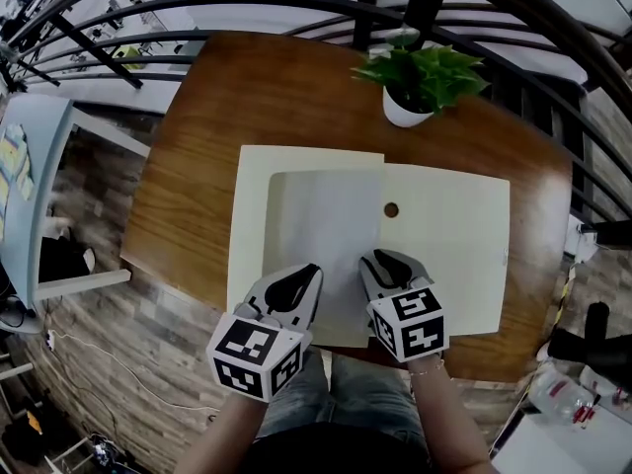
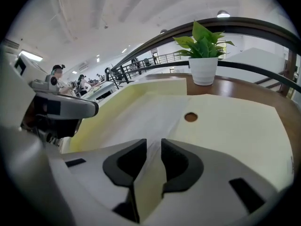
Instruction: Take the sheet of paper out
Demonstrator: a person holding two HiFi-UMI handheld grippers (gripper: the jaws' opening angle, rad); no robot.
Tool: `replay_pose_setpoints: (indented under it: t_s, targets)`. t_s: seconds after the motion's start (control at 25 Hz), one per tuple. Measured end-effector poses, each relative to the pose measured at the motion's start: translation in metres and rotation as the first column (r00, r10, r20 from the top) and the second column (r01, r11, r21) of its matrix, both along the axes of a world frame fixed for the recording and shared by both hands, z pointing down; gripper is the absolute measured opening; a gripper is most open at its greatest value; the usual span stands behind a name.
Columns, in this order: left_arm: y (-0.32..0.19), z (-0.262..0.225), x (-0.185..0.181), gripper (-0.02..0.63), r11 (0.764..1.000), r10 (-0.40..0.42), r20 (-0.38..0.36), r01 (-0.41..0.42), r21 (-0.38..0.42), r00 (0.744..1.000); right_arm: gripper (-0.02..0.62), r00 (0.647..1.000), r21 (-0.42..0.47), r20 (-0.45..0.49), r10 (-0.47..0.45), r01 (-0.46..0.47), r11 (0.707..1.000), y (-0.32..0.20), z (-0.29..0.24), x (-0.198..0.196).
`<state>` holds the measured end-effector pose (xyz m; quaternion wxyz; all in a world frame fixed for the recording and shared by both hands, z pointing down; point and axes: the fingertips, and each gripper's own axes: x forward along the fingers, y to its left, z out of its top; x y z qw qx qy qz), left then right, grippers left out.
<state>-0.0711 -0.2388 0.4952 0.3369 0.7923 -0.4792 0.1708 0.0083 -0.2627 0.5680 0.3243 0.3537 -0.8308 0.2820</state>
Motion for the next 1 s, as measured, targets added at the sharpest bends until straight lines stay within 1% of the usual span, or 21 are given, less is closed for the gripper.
replay_pose_setpoints:
  t_s: [0.08,0.16,0.28,0.48,0.72,1.0]
  targets:
    - [-0.001,0.0,0.0,0.028,1.0,-0.003,-0.001,0.003,-0.003,1.0,0.094,1.0,0.001,-0.024,-0.013,0.013,1.0,0.0,0.004,0.0]
    - [-0.001,0.001,0.0,0.026,1.0,-0.004,-0.001,0.004,-0.006,1.0,0.094,0.999,0.005,-0.046,-0.008,0.008,1.0,-0.001,0.007,0.002]
    - [-0.002,0.002,0.002,0.028,1.0,-0.004,-0.004,0.004,-0.01,1.0,0.064,0.998,0.016,-0.066,0.003,-0.002,1.0,-0.003,0.008,0.005]
    - [-0.003,0.004,0.006,0.026,1.0,0.003,-0.005,-0.003,-0.015,1.0,0.04,0.997,0.025,-0.077,-0.004,0.006,1.0,-0.005,0.009,0.008]
    - [-0.004,0.002,0.005,0.026,1.0,-0.003,-0.001,0.003,-0.011,1.0,0.028,0.999,0.003,-0.042,-0.016,0.016,1.0,-0.006,0.009,0.01]
    - [-0.005,0.003,0.003,0.026,1.0,0.003,0.01,-0.003,-0.017,1.0,0.025,0.999,0.015,0.044,0.029,-0.03,0.999,-0.009,-0.003,0.015]
